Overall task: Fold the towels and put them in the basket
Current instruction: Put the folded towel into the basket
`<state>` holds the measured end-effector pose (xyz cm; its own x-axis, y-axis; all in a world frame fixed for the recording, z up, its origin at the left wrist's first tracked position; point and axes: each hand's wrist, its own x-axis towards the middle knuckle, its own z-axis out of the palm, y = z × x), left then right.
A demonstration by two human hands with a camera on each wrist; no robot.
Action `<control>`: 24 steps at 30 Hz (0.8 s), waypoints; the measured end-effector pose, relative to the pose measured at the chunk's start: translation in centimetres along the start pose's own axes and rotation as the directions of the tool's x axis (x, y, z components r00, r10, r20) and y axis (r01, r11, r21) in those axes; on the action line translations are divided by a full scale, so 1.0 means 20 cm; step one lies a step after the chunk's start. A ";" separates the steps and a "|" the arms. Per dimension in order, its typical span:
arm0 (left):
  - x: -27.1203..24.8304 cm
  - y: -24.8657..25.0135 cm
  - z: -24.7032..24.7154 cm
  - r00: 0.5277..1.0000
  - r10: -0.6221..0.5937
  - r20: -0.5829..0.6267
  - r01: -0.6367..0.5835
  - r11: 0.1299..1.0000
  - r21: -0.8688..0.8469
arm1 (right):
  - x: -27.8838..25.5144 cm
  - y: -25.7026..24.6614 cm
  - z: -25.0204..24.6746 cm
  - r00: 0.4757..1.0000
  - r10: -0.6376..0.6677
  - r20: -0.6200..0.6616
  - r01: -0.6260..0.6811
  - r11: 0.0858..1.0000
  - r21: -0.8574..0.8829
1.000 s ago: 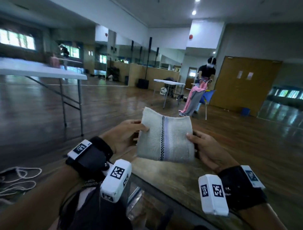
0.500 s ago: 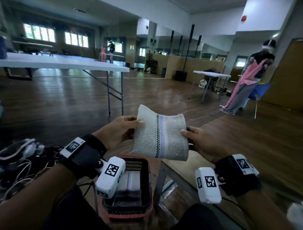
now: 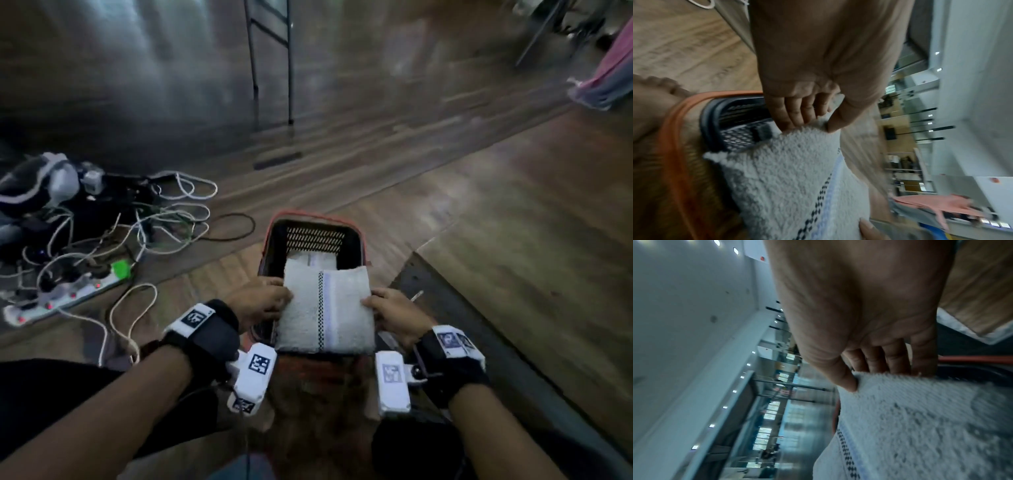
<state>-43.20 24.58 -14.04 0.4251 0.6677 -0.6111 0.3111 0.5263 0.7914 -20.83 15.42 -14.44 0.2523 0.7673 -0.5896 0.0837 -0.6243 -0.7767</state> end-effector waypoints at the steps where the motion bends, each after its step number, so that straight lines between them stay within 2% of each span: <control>1: 0.09 -0.07 -0.01 0.999 -0.047 -0.016 0.047 0.999 0.025 | 0.10 0.07 0.04 0.999 0.052 0.005 -0.052 0.999 -0.005; 5: 0.47 -0.24 -0.04 0.984 -0.147 -0.098 0.158 0.980 0.120 | 0.50 0.22 0.15 0.986 0.165 0.006 -0.165 0.986 -0.036; 10: 0.98 -0.21 -0.07 0.971 -0.040 -0.234 0.118 0.936 0.331 | 0.97 0.20 0.18 0.983 0.162 -0.088 -0.172 0.978 -0.116; 13: 1.22 -0.15 -0.06 0.963 0.017 -0.271 0.089 0.922 0.377 | 1.19 0.15 0.16 0.978 0.162 -0.131 -0.185 0.966 -0.182; 17: 1.40 -0.12 -0.04 0.952 0.046 -0.304 0.099 0.889 0.447 | 1.34 0.11 0.13 0.975 0.143 -0.173 -0.173 0.970 -0.173; 24: 1.44 -0.16 -0.05 0.940 -0.038 -0.339 0.226 0.814 0.535 | 1.33 0.15 0.16 0.979 0.138 -0.152 -0.164 0.972 -0.169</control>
<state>-32.66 42.69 -34.15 0.0997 0.7860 -0.6101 0.8038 0.2978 0.5150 -16.87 34.54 -33.13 0.4050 0.6421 -0.6509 0.2033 -0.7573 -0.6206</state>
